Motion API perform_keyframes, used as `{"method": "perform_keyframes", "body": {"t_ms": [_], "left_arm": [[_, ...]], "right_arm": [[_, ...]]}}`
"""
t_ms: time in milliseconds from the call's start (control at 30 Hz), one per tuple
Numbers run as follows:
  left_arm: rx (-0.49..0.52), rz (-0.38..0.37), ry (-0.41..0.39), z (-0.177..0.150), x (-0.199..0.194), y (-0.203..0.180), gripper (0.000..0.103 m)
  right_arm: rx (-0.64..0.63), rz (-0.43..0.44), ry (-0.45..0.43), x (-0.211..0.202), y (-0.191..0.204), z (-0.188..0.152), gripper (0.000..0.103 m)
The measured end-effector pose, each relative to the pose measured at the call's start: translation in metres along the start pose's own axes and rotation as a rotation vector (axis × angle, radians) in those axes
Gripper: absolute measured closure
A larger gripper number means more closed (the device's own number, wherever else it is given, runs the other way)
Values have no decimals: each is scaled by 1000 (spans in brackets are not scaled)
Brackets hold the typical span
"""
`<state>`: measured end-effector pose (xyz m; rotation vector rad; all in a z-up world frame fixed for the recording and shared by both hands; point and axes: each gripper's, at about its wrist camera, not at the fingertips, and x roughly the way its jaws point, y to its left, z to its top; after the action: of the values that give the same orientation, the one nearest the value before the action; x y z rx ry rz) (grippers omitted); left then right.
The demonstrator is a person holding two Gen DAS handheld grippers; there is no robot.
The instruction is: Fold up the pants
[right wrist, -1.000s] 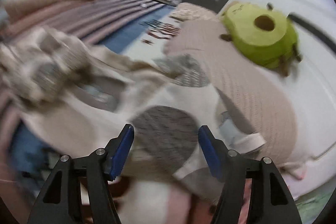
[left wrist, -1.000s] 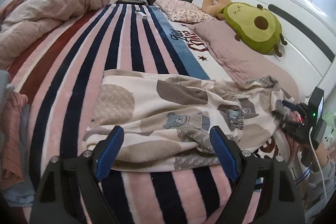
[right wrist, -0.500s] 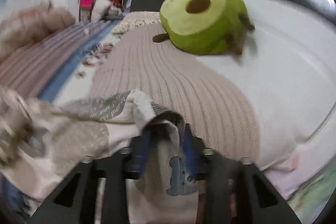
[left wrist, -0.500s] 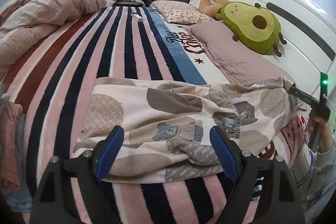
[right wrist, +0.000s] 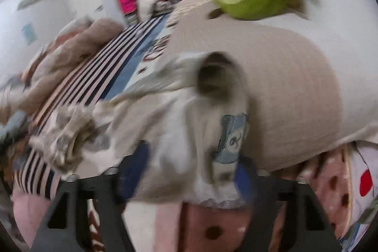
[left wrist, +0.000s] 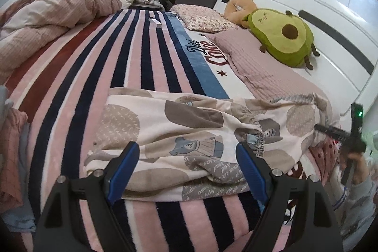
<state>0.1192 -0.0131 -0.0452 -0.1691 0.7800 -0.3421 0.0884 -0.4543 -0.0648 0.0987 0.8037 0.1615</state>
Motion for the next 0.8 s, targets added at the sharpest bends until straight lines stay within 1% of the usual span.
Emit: {"method": "perform_keyframes", "body": {"t_ms": [33,67,100,133,167,200,233,300,400,467,533,600,667,700,733,800], "left_arm": [[-7,-3,-1,0,-1,1,22],[-6,-6,-2,-1,-3,0,22],[4,-10,-5,-1,-5,-1,22],[19,-9,-9,-2,-9,-2,22],[32,-5,-15,-2,-12,-2,22],[38,-1,-22,-1,-15,-1,22],[38,1,-30,1,-18,2,22],[33,0,-46,6,-24,7,22],[55,28,-96,19,-39,17,22],[57,52,-124,26,-49,28,22],[44,57,-150,28,-56,41,22],[16,35,-168,26,-61,59,22],[10,16,-174,23,-60,74,22],[12,21,-181,21,-59,79,22],[11,29,-185,19,-57,86,22],[9,8,-176,13,-53,96,22]], "right_arm": [[-19,-26,-10,4,8,0,45],[-25,-47,-20,8,14,0,47],[-28,-78,-29,8,20,0,54],[-34,-121,-40,7,24,-1,74],[-41,-125,-50,5,29,0,92],[-43,-118,-54,2,33,2,92],[-52,-131,-56,-1,39,4,92],[-66,-114,-70,-7,51,11,93],[-53,-29,-98,-18,72,30,93],[-65,37,-111,-24,97,47,94],[-71,106,-103,-25,121,62,95],[-91,181,-87,-21,155,80,95],[-132,253,-68,-13,198,92,95],[-152,290,-53,-6,219,96,95],[-174,332,-29,4,244,99,95],[-217,401,31,27,291,99,95]]}}
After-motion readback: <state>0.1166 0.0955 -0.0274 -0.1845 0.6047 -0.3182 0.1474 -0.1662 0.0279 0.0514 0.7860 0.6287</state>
